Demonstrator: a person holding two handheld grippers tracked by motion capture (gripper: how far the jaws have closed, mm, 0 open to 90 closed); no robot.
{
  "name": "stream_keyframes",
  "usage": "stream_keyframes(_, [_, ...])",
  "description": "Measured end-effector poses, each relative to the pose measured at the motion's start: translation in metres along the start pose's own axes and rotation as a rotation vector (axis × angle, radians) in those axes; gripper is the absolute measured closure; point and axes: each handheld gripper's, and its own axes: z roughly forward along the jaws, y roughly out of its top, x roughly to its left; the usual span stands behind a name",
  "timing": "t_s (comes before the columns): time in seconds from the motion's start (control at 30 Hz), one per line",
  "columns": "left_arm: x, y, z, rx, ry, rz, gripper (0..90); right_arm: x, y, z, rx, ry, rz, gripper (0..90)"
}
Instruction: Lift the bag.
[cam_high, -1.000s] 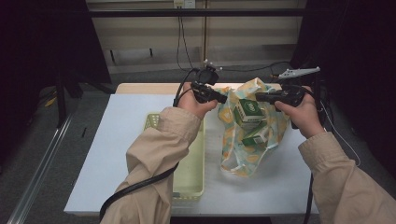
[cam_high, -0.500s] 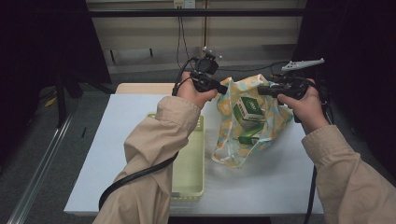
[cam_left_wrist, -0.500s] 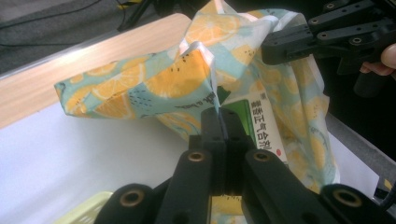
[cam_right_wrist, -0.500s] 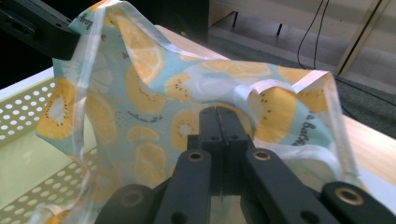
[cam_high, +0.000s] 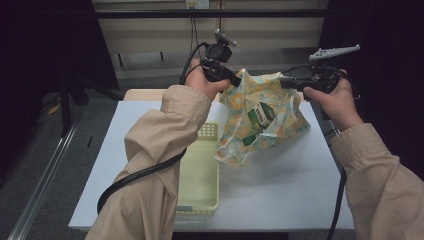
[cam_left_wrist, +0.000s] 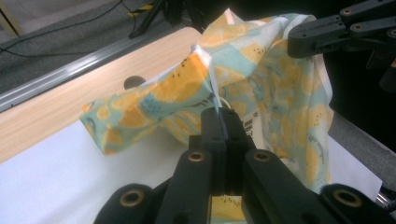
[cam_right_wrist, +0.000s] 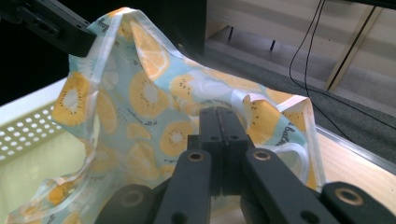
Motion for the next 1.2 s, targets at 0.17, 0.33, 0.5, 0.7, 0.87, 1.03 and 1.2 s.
stream_keyframes(0.17, [0.003, 0.007, -0.007, -0.004, -0.002, -0.003, 90.0, 0.004, 0.008, -0.005, -0.011, 0.006, -0.005, 90.0])
stream_keyframes(0.33, [0.004, 0.015, -0.018, -0.001, 0.009, 0.000, 90.0, 0.010, 0.019, -0.011, -0.026, 0.006, -0.019, 90.0])
stream_keyframes(0.5, [0.009, 0.025, -0.032, -0.001, 0.032, 0.005, 90.0, 0.018, 0.033, -0.016, -0.040, 0.026, -0.041, 90.0])
stream_keyframes(0.7, [0.020, 0.015, -0.029, 0.012, 0.028, -0.018, 90.0, 0.022, 0.025, -0.001, -0.029, 0.064, -0.024, 90.0])
stream_keyframes(0.87, [0.026, 0.007, -0.028, 0.011, 0.031, -0.032, 90.0, 0.024, 0.022, 0.008, -0.021, 0.072, -0.023, 90.0])
stream_keyframes(1.03, [0.033, -0.005, -0.031, 0.021, 0.037, -0.040, 90.0, 0.029, 0.021, 0.015, -0.013, 0.081, -0.027, 90.0])
stream_keyframes(1.2, [0.040, -0.018, -0.033, 0.027, 0.039, -0.055, 90.0, 0.035, 0.018, 0.021, -0.014, 0.092, -0.030, 90.0])
